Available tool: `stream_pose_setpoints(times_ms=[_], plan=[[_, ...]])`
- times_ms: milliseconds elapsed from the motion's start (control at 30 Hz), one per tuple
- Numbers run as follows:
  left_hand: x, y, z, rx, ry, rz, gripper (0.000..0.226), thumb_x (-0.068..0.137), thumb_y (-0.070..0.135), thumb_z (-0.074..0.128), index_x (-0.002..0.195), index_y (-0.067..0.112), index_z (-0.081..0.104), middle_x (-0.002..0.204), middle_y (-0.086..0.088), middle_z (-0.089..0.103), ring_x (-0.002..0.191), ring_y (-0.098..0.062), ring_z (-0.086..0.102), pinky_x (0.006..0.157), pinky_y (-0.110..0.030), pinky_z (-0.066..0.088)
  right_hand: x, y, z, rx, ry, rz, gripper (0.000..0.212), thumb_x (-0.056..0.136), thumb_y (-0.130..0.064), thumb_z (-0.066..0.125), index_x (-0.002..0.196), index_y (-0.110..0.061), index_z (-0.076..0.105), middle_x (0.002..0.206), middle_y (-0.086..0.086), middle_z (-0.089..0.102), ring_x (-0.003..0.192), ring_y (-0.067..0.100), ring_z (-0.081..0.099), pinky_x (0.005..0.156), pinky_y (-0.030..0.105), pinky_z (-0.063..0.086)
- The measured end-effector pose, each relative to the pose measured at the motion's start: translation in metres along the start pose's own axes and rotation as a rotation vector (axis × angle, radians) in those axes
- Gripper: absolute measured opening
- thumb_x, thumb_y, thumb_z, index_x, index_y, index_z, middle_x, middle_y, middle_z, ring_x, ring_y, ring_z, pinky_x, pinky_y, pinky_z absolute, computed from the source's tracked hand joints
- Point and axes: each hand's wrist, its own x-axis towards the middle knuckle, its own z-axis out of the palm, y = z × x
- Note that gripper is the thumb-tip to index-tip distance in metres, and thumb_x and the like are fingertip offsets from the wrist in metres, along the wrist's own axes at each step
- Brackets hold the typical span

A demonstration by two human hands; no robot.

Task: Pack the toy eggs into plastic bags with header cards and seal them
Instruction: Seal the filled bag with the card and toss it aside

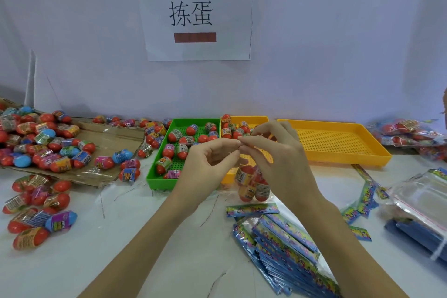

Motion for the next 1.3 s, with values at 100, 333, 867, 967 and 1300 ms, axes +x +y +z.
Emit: stream_pose_setpoints(times_ms=[100, 333, 867, 967, 1300], plan=[[0.0002, 0.0000, -0.0005, 0.053, 0.025, 0.059, 0.019, 0.097, 0.008, 0.070, 0.109, 0.022, 0.077, 0.096, 0.007, 0.081, 0.088, -0.013, 0.078, 0.080, -0.019, 0.059, -0.0010, -0.0008, 0.0016, 0.046, -0.019, -0.001, 0.016, 0.094, -0.009, 0.073, 0.108, -0.008, 0.080, 0.103, 0.008, 0.069, 0.099, 0.025, 0.059, 0.083, 0.035, 0.054], [0.0000, -0.0019, -0.0005, 0.113, 0.041, 0.100, 0.020, 0.097, 0.011, 0.071, 0.105, 0.028, 0.078, 0.093, 0.007, 0.080, 0.087, -0.011, 0.077, 0.080, -0.022, 0.061, 0.0010, -0.0005, -0.0033, 0.172, -0.071, 0.005, 0.022, 0.092, -0.013, 0.077, 0.113, -0.010, 0.075, 0.097, 0.002, 0.072, 0.091, 0.018, 0.066, 0.082, 0.037, 0.058], [-0.0026, -0.0023, 0.0033, 0.184, 0.040, 0.167, 0.023, 0.097, 0.006, 0.070, 0.110, 0.024, 0.078, 0.092, 0.010, 0.079, 0.086, -0.010, 0.076, 0.079, -0.021, 0.060, 0.0013, 0.0007, -0.0026, 0.181, -0.065, 0.110, 0.008, 0.091, -0.008, 0.075, 0.098, -0.010, 0.072, 0.091, -0.002, 0.070, 0.082, 0.009, 0.059, 0.074, 0.012, 0.044], [-0.0022, -0.0033, 0.0024, 0.203, 0.057, 0.161, 0.022, 0.097, 0.007, 0.070, 0.108, 0.024, 0.078, 0.091, 0.011, 0.079, 0.086, -0.009, 0.075, 0.080, -0.022, 0.061, 0.0018, 0.0018, -0.0015, 0.215, -0.123, 0.069, 0.011, 0.092, -0.014, 0.077, 0.103, -0.012, 0.074, 0.096, -0.003, 0.071, 0.088, 0.007, 0.059, 0.077, 0.011, 0.044], [0.0005, -0.0056, -0.0009, 0.267, 0.041, 0.212, 0.018, 0.098, 0.008, 0.070, 0.110, 0.018, 0.079, 0.090, 0.012, 0.079, 0.086, -0.008, 0.076, 0.079, -0.018, 0.059, 0.0041, 0.0024, -0.0014, 0.492, -0.112, 0.330, 0.010, 0.092, -0.020, 0.076, 0.099, -0.015, 0.081, 0.090, -0.009, 0.076, 0.087, 0.009, 0.070, 0.076, 0.025, 0.059]])
